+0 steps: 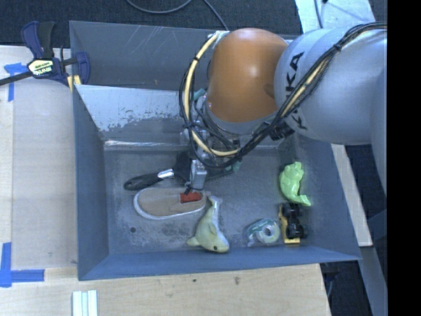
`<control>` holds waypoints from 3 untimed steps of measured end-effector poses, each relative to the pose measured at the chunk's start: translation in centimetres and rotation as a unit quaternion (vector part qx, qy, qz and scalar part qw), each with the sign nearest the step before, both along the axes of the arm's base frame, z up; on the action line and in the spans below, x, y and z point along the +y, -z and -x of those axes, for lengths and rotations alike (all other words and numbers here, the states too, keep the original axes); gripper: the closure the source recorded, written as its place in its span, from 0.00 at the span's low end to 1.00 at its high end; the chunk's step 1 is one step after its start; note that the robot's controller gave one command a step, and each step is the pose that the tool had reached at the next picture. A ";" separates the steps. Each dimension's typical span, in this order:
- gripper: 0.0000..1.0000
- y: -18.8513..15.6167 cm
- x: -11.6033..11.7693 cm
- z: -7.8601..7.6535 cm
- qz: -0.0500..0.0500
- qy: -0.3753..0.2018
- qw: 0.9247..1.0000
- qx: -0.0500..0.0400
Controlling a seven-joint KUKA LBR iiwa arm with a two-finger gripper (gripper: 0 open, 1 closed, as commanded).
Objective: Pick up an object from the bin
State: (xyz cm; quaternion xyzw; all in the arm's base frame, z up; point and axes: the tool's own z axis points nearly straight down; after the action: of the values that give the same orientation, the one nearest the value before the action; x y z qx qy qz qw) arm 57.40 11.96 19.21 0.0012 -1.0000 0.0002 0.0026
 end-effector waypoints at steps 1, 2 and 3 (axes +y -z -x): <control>0.00 -0.5 0.0 -0.2 -0.001 0.001 1.000 -0.004; 0.00 4.9 1.6 -2.3 -0.001 -0.043 0.999 -0.005; 0.00 6.5 2.3 -4.3 -0.001 -0.124 0.992 -0.001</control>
Offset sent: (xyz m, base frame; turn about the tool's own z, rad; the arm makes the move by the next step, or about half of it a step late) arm 0.0456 0.0365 -0.1221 -0.1966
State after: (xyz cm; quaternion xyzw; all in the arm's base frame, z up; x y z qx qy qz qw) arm 61.71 14.26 12.73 0.1252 -0.9921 -0.0001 0.0013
